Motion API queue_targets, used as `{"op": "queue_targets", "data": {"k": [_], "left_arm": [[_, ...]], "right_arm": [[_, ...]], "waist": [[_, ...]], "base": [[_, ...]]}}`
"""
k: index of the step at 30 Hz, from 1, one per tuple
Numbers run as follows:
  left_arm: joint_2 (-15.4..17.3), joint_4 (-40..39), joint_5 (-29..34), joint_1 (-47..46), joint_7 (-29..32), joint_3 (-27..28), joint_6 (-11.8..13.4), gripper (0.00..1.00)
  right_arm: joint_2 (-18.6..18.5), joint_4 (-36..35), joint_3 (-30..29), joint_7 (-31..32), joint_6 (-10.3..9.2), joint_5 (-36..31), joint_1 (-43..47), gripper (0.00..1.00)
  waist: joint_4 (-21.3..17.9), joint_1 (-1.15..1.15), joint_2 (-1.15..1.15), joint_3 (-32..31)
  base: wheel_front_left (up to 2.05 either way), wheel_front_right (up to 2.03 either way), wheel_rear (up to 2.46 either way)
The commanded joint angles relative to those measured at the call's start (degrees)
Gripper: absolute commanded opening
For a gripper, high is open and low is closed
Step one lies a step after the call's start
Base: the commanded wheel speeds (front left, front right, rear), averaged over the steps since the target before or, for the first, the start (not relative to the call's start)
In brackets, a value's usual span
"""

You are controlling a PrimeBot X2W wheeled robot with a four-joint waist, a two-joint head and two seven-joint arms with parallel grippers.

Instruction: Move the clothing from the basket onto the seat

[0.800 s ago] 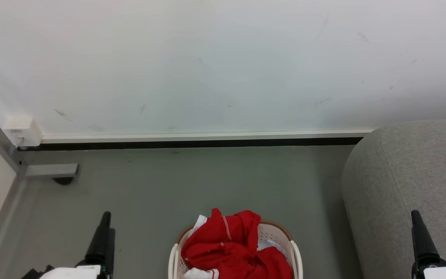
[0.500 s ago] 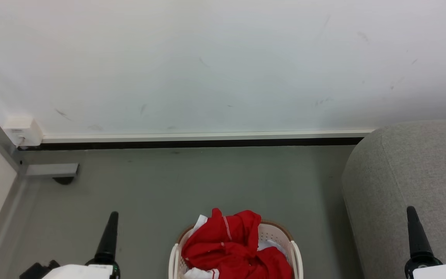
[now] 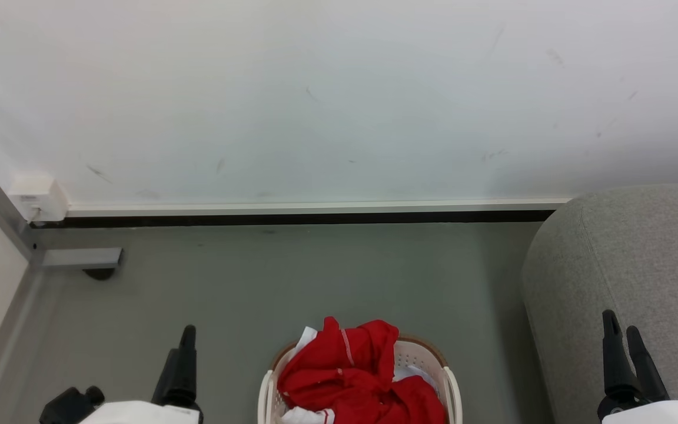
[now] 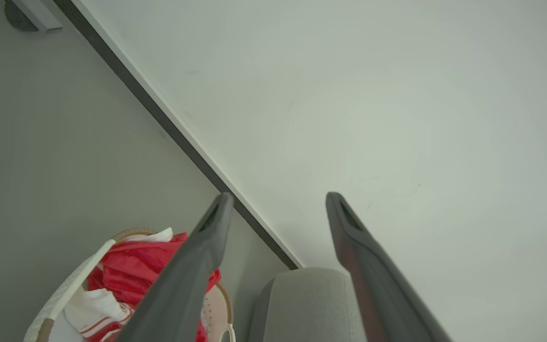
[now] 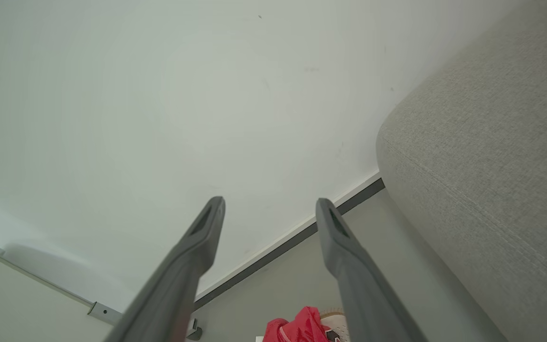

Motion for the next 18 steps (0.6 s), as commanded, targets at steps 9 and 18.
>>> {"op": "queue_targets", "data": {"k": [9, 18], "left_arm": [[0.43, -1.50, 12.16, 0.24, -2.17, -1.56, 1.44, 1.00], [0.47, -2.09, 20.43, 0.44, -3.74, -2.28, 2.08, 1.00]], "right_arm": [[-0.75, -1.12, 0.83, -2.29, -0.04, -9.57, 0.31, 1.00], [-0.80, -0.42, 1.69, -3.85, -0.05, -16.25, 0.09, 1.00]], "waist": [[0.20, 0.00, 0.00, -0.05], [0.35, 0.00, 0.00, -0.02]], "base": [[0.00, 0.00, 0.00], [0.00, 0.00, 0.00]]}}
